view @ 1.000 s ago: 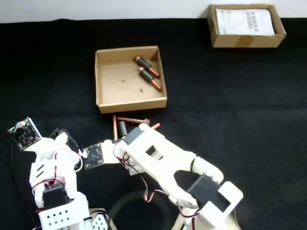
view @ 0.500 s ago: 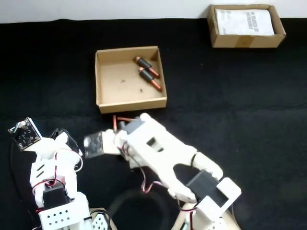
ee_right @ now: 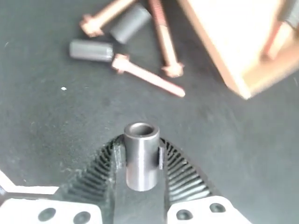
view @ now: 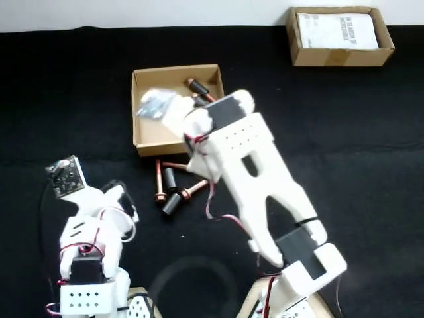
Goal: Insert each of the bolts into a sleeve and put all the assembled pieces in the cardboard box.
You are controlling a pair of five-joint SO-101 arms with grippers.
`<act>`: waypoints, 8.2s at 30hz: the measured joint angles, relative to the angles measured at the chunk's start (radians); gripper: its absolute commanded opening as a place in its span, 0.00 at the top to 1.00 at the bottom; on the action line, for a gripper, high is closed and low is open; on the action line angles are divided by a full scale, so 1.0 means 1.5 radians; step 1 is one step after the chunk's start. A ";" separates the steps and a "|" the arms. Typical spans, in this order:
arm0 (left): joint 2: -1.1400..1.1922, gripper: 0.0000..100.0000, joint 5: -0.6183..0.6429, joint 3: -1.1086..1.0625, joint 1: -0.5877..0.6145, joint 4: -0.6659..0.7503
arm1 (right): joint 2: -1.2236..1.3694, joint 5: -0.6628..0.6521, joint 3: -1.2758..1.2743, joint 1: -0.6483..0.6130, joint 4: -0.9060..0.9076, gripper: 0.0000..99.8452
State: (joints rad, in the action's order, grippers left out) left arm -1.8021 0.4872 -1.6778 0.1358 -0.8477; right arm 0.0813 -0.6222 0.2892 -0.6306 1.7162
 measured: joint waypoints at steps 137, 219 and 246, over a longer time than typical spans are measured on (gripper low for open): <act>1.191 0.89 0.351 0.605 -0.176 0.236 | -0.337 0.226 -0.772 0.090 -0.608 0.99; 0.697 0.99 -0.086 0.517 -0.365 0.431 | -0.680 0.300 -1.114 0.037 -1.080 0.99; 0.661 0.99 -0.085 0.392 -0.368 0.491 | -0.680 0.341 -1.114 0.044 -1.080 0.99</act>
State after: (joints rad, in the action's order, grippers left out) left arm -0.8109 0.3598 -1.0902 -0.4166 -0.1112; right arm -0.9390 -0.1112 -1.3817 -0.5646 0.0959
